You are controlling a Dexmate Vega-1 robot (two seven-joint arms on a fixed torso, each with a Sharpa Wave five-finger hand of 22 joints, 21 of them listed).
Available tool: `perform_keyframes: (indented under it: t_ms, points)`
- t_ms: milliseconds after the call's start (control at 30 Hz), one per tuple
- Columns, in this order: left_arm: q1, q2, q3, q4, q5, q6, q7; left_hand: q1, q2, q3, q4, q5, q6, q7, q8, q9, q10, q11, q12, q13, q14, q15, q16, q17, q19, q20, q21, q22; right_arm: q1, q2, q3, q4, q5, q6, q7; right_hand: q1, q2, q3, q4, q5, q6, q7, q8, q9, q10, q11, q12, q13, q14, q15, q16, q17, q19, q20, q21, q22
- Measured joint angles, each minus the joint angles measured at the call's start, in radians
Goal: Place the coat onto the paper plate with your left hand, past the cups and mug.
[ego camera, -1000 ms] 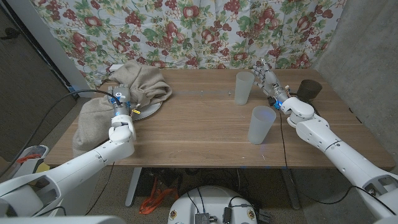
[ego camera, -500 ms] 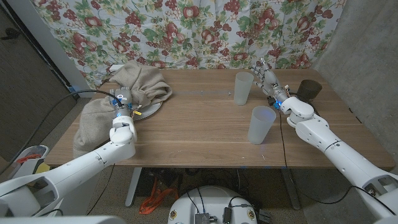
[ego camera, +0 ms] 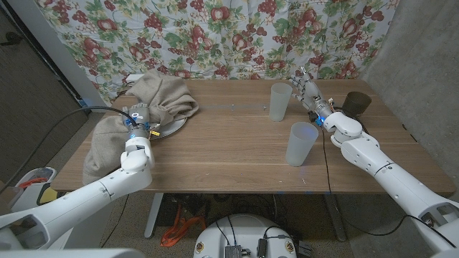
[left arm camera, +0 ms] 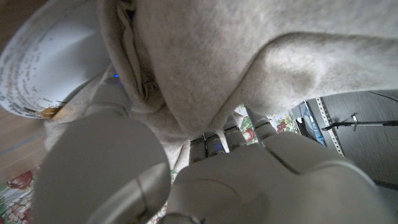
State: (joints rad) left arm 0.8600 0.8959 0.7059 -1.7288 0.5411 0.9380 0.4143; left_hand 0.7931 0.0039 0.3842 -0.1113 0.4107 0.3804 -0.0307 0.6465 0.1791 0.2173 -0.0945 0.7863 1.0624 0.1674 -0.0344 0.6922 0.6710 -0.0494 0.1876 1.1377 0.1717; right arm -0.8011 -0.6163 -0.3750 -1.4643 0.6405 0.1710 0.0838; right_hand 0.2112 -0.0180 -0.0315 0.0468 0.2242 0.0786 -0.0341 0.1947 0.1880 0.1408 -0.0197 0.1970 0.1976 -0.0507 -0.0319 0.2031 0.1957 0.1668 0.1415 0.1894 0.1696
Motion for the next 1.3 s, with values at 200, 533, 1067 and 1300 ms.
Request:
perform_keyframes:
  t_ms: [200, 533, 1067, 1300]
  points:
    - [0.075, 0.022, -0.085, -0.079, -0.045, 0.003, 0.058, -0.150, -0.029, -0.011, 0.068, -0.019, 0.000, 0.000, -0.007, 0.000, -0.042, 0.026, -0.058, -0.613, -0.061, 0.034, -0.064, -0.195, -0.030, 0.020, -0.058, 0.000, 0.002, -0.001, -0.002, 0.000, 0.000, 0.000, 0.008, 0.000, 0.000, 0.000, 0.000, 0.000, 0.006, -0.006, 0.000, 0.000, 0.000, 0.000, 0.000, 0.000, 0.000, 0.000, 0.000, 0.000, 0.000, 0.000, 0.000, 0.000]
    - [0.177, 0.029, -0.225, -0.183, -0.089, -0.006, 0.181, -0.227, -0.043, -0.002, 0.112, -0.044, 0.069, -0.007, 0.004, 0.020, -0.066, 0.034, -0.081, -0.665, -0.077, 0.050, -0.089, -0.222, -0.034, 0.023, -0.081, 0.000, 0.004, 0.000, -0.004, 0.002, 0.002, 0.004, 0.020, 0.000, 0.000, 0.000, 0.000, 0.000, 0.005, -0.005, 0.000, 0.000, 0.005, -0.006, 0.000, 0.000, 0.000, 0.000, 0.000, 0.000, 0.000, 0.000, 0.000, 0.000]
    - [0.237, 0.028, -0.315, -0.251, -0.074, -0.018, 0.292, -0.260, -0.048, 0.007, 0.088, -0.086, -0.009, -0.055, -0.080, 0.016, -0.137, 0.066, -0.160, -0.713, -0.160, 0.088, -0.180, -0.311, -0.052, 0.020, -0.151, 0.000, -0.013, -0.010, 0.000, -0.014, 0.008, 0.005, 0.018, 0.003, 0.003, 0.000, 0.000, 0.000, 0.005, -0.005, 0.000, 0.000, 0.005, -0.005, 0.000, 0.000, 0.000, 0.000, 0.000, 0.000, 0.000, 0.000, 0.000, 0.000]
    - [0.259, 0.028, -0.343, -0.272, -0.066, -0.040, 0.324, -0.265, -0.053, 0.008, 0.079, -0.100, -0.046, -0.053, -0.107, 0.016, -0.162, 0.073, -0.188, -0.729, -0.171, 0.098, -0.201, -0.342, -0.052, 0.020, -0.170, 0.000, -0.021, -0.013, 0.003, -0.025, 0.008, 0.005, 0.012, 0.003, 0.003, 0.000, 0.000, 0.000, 0.005, -0.005, 0.000, 0.000, 0.005, -0.005, 0.000, 0.000, 0.000, 0.000, 0.000, 0.000, 0.000, 0.000, 0.000, 0.000]
